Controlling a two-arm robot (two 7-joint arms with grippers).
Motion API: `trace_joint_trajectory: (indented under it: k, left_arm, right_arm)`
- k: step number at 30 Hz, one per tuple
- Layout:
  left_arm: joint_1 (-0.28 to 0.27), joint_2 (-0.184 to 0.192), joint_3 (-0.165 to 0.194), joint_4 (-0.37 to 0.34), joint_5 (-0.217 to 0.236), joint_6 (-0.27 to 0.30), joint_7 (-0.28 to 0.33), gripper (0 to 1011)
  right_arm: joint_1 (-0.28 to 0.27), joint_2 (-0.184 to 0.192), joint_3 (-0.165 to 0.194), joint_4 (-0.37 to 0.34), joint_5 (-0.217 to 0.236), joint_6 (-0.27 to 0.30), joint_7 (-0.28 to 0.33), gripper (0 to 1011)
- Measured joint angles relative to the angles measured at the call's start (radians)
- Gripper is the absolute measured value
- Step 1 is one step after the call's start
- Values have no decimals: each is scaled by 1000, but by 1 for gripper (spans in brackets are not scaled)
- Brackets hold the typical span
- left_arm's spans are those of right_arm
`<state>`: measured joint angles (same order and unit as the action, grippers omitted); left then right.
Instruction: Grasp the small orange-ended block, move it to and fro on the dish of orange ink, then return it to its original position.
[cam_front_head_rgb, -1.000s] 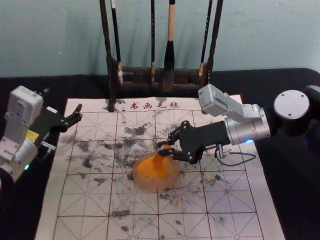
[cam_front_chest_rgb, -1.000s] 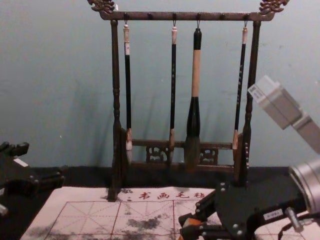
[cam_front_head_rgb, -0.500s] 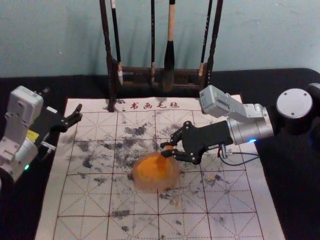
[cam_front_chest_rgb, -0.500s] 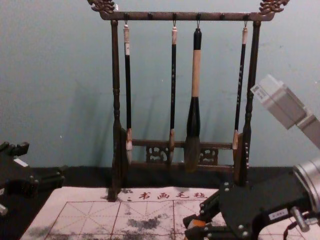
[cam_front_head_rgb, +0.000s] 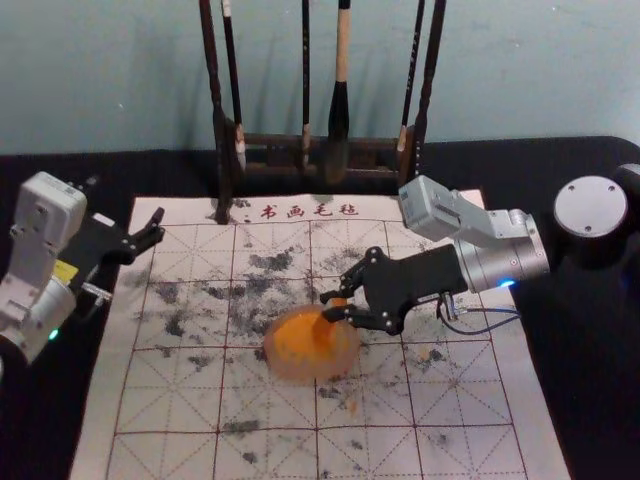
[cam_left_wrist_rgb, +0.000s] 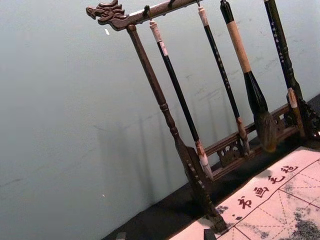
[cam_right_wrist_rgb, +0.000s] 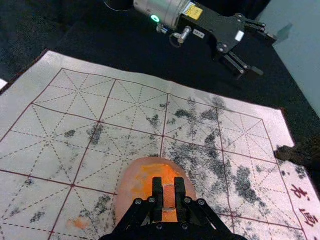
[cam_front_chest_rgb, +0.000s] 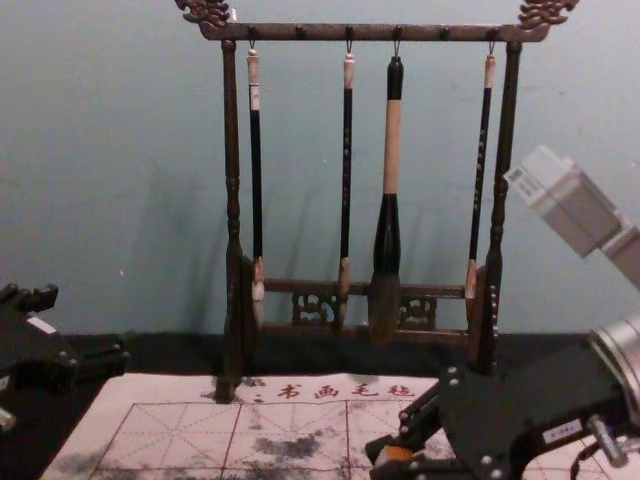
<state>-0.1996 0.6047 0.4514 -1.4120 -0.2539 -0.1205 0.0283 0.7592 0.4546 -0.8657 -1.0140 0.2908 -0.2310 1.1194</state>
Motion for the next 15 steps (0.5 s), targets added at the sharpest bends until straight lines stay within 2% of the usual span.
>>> trace_joint_trajectory:
  k: [15]
  left_arm:
    - [0, 0, 0, 0, 0, 0, 0, 1001]
  right_arm:
    - [-7, 11, -19, -35, 8, 0, 15, 147]
